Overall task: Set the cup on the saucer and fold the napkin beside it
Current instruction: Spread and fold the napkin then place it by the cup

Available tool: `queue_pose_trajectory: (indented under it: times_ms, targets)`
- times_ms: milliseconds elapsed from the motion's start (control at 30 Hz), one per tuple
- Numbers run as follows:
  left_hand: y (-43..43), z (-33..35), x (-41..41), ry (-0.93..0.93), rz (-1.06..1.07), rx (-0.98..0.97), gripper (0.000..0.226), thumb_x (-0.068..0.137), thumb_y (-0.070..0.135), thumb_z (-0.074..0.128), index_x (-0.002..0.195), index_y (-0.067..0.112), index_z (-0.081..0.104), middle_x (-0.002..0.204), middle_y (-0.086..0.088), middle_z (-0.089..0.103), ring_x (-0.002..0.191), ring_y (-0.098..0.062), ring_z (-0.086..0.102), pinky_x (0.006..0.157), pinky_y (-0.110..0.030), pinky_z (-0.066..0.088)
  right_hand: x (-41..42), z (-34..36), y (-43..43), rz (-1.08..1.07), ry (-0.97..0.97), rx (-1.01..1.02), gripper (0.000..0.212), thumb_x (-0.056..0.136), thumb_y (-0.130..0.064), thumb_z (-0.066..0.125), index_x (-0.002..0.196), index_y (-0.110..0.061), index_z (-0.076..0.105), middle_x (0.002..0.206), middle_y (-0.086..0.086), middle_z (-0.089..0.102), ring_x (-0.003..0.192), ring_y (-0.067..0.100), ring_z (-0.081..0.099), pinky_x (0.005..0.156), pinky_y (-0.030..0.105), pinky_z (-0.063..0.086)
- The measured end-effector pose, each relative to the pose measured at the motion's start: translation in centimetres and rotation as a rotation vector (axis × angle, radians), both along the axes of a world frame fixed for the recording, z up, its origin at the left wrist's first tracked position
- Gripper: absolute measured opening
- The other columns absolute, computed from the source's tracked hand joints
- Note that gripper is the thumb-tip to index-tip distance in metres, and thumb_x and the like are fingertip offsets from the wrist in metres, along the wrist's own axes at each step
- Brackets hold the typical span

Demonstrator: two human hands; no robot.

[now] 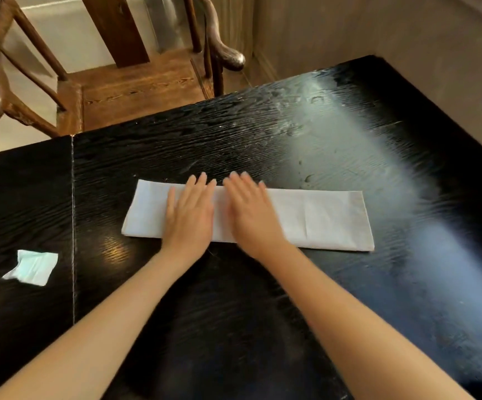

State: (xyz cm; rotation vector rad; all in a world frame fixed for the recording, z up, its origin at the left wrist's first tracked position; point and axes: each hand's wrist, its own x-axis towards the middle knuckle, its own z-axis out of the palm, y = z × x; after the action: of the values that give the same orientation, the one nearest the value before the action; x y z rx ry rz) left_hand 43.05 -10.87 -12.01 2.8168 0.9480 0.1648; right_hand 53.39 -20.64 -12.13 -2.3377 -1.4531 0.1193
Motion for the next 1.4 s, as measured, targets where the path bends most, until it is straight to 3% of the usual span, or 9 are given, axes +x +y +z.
queue_pose_trajectory:
  times_ms: [67, 233, 400, 633, 867, 1000, 1133, 1233, 1400]
  targets:
    - [0.2, -1.4, -0.1, 0.140, 0.080, -0.024, 0.054, 0.098, 0.037, 0.015, 0.149, 0.023, 0.011, 0.159, 0.001, 0.008, 0.147, -0.016, 0.004, 0.117, -0.049, 0.002, -1.8, -1.3, 0.6, 0.030, -0.005, -0.134, 0.056, 0.096, -0.033, 0.017, 0.145, -0.008, 0.027, 0.155, 0.010, 0.025, 0.145, 0.027, 0.017, 0.117, 0.046, 0.008]
    - [2.6, -1.7, -2.0, 0.180, 0.133, -0.026, 0.060, 0.096, 0.047, 0.013, 0.150, 0.023, 0.002, 0.160, 0.005, -0.002, 0.147, -0.013, -0.004, 0.117, -0.047, -0.004, 0.4, -1.5, -1.8, 0.029, -0.064, -0.217, 0.059, 0.094, -0.044, 0.012, 0.149, -0.023, 0.018, 0.158, -0.002, 0.014, 0.147, 0.023, 0.006, 0.118, 0.042, -0.001]
    - [3.6, -1.9, -3.1, 0.167, 0.154, -0.023, 0.065, 0.095, 0.051, 0.014, 0.150, 0.020, 0.003, 0.160, 0.002, 0.000, 0.147, -0.014, -0.003, 0.119, -0.042, -0.004, 3.5, -1.0, -5.9, -0.109, -0.065, -0.290, 0.061, 0.091, -0.047, 0.005, 0.149, -0.030, 0.011, 0.159, -0.008, 0.008, 0.147, 0.019, -0.001, 0.119, 0.039, -0.003]
    - [5.4, -1.9, -4.8, 0.196, 0.195, 0.018, 0.067, 0.095, 0.052, 0.016, 0.150, 0.017, 0.005, 0.160, -0.001, 0.003, 0.147, -0.016, 0.002, 0.119, -0.043, 0.004, 6.2, -0.4, -10.1, -0.289, -0.063, -0.337, 0.070, 0.085, -0.053, -0.001, 0.149, -0.027, 0.009, 0.159, -0.007, 0.007, 0.147, 0.019, 0.000, 0.119, 0.038, 0.000]
    - [5.7, -1.9, -4.8, 0.199, 0.170, -0.018, 0.067, 0.095, 0.052, 0.017, 0.150, 0.015, 0.004, 0.160, -0.002, 0.001, 0.147, -0.017, -0.001, 0.119, -0.043, 0.001, 6.4, 0.1, -10.2, -0.251, -0.021, -0.371, 0.058, 0.098, -0.047, 0.015, 0.150, -0.024, 0.005, 0.159, -0.005, 0.000, 0.147, 0.018, -0.006, 0.119, 0.038, -0.003]
    - [4.8, -0.3, -4.3, 0.216, 0.167, -0.016, 0.061, 0.098, 0.042, 0.023, 0.150, 0.014, 0.005, 0.160, -0.007, 0.002, 0.147, -0.022, -0.002, 0.118, -0.045, 0.000, 6.5, 0.7, -11.2, -0.309, -0.018, -0.237, 0.056, 0.097, -0.035, 0.036, 0.146, -0.009, 0.025, 0.157, 0.011, 0.019, 0.146, 0.028, 0.012, 0.118, 0.041, 0.010]
    - [0.4, 1.7, -1.6, 0.141, -0.008, -0.044, 0.058, 0.099, 0.036, 0.023, 0.150, 0.016, 0.004, 0.160, -0.004, -0.001, 0.147, -0.019, -0.004, 0.118, -0.043, -0.001, 4.9, 2.1, -13.1, -0.602, -0.058, -0.140, 0.064, 0.083, -0.032, 0.063, 0.133, 0.002, 0.041, 0.140, 0.023, 0.042, 0.128, 0.039, 0.038, 0.102, 0.047, 0.034]
    - [-3.4, 1.6, 1.2, 0.140, -0.123, -0.160, 0.056, 0.100, 0.036, 0.017, 0.150, 0.018, -0.001, 0.160, 0.000, -0.007, 0.146, -0.015, -0.009, 0.119, -0.040, -0.007, 4.5, 3.2, -13.9, -0.800, 0.079, -0.157, 0.061, 0.079, -0.031, 0.068, 0.124, 0.003, 0.044, 0.125, 0.025, 0.046, 0.113, 0.042, 0.042, 0.088, 0.047, 0.039]
    - [-5.4, -0.4, 1.9, 0.184, -0.124, -0.118, 0.056, 0.100, 0.039, 0.014, 0.149, 0.020, -0.005, 0.159, 0.003, -0.013, 0.145, -0.011, -0.013, 0.118, -0.039, -0.011, 6.7, 4.4, -14.4, -0.947, 0.476, -0.020, 0.061, 0.078, -0.023, 0.071, 0.126, 0.004, 0.044, 0.131, 0.023, 0.046, 0.116, 0.035, 0.048, 0.088, 0.035, 0.039]
